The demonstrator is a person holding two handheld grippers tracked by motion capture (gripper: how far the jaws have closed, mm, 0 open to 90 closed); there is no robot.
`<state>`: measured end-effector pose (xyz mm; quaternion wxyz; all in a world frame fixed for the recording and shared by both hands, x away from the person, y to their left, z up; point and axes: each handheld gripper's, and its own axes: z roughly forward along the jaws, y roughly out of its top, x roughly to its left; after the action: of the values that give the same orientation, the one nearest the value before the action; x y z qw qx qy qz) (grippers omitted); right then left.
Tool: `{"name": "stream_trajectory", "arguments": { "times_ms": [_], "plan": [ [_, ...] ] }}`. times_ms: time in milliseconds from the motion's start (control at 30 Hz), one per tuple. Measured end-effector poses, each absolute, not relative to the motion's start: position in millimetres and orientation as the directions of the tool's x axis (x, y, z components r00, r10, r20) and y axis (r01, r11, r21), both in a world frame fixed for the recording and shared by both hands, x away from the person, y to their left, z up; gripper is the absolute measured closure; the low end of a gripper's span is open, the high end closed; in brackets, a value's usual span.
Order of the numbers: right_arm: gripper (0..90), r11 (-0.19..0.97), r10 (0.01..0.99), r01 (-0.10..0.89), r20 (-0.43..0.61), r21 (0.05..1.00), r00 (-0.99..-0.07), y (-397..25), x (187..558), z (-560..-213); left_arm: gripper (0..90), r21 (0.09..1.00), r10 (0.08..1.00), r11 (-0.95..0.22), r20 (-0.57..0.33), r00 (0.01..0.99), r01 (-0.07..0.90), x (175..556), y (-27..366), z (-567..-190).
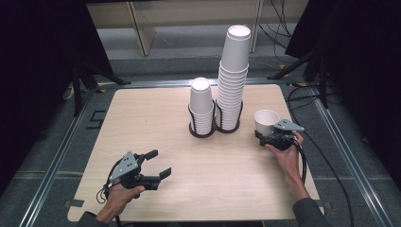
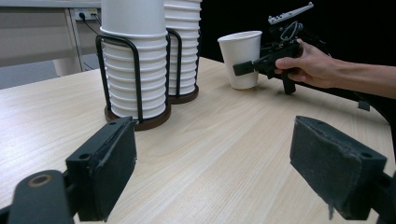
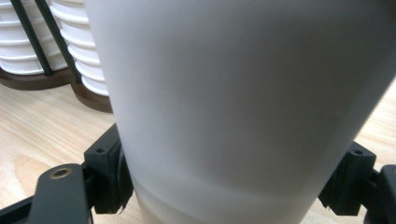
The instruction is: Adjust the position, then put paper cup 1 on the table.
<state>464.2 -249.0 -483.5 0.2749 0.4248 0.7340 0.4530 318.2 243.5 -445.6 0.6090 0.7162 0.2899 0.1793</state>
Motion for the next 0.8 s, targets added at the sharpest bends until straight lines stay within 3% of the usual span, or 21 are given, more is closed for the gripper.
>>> {"name": "stream_trajectory", "arguments": {
  "times_ms": [800],
  "plan": [
    [15.4, 0.222, 0.881, 0.418, 0.003, 0.881, -0.473, -261, 458, -485, 14.4, 0.981, 0.621, -0.068, -0.1, 0.777, 0.18, 319, 243, -446]
  ]
}}
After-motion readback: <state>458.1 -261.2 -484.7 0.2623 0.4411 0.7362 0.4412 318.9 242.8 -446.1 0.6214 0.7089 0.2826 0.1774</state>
